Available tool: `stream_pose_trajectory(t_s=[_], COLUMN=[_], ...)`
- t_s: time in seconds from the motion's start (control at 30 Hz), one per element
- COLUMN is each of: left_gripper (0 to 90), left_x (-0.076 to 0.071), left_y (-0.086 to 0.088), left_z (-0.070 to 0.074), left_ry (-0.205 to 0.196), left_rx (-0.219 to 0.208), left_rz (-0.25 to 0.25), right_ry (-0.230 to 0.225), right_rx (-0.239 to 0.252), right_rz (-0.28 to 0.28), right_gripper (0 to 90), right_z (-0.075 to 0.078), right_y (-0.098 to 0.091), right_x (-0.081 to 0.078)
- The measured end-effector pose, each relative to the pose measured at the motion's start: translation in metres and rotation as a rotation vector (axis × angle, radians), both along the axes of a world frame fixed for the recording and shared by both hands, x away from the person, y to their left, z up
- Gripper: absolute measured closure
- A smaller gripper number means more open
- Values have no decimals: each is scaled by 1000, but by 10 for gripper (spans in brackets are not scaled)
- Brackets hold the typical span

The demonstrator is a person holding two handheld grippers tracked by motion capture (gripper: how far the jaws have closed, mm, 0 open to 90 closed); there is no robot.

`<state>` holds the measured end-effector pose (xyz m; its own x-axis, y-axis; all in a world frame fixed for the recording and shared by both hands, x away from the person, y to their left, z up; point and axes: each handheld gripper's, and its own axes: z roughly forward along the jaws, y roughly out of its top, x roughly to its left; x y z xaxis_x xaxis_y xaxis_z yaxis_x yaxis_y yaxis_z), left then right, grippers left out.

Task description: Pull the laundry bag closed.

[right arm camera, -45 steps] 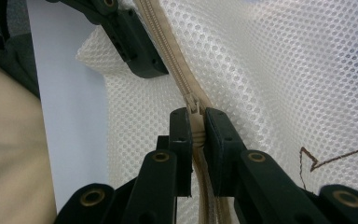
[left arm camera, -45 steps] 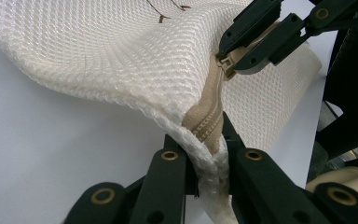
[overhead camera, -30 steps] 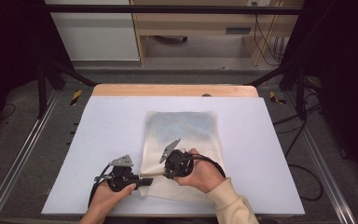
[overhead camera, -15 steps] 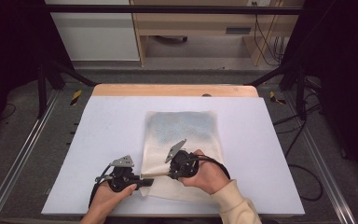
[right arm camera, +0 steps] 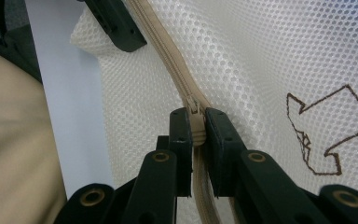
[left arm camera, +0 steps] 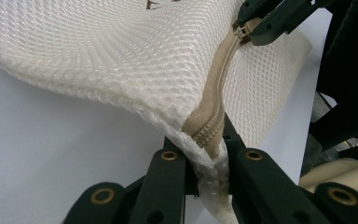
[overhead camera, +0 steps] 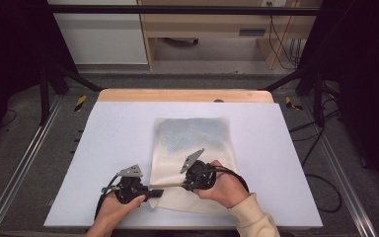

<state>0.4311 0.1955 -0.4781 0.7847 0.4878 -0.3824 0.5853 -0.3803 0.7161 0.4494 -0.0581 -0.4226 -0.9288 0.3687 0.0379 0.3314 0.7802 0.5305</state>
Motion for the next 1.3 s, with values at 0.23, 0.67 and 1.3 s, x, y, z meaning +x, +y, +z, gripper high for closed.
stream_pose_trajectory(t_s=[0.23,0.67,1.3], left_gripper=[842,841,840], left_x=[0,-1,-1], left_y=[-1,-1,-1], left_z=[-1,-1,0], left_ry=[2,3,-1], left_rx=[0,0,-1], left_rz=[-3,-4,-4], right_ry=[6,2,-3], right_rx=[6,13,19], right_rz=[-18,-54,-76], right_gripper=[818,818,819], right_z=[-2,-3,-2], right_y=[-7,-22,-38], right_x=[-3,-6,-10])
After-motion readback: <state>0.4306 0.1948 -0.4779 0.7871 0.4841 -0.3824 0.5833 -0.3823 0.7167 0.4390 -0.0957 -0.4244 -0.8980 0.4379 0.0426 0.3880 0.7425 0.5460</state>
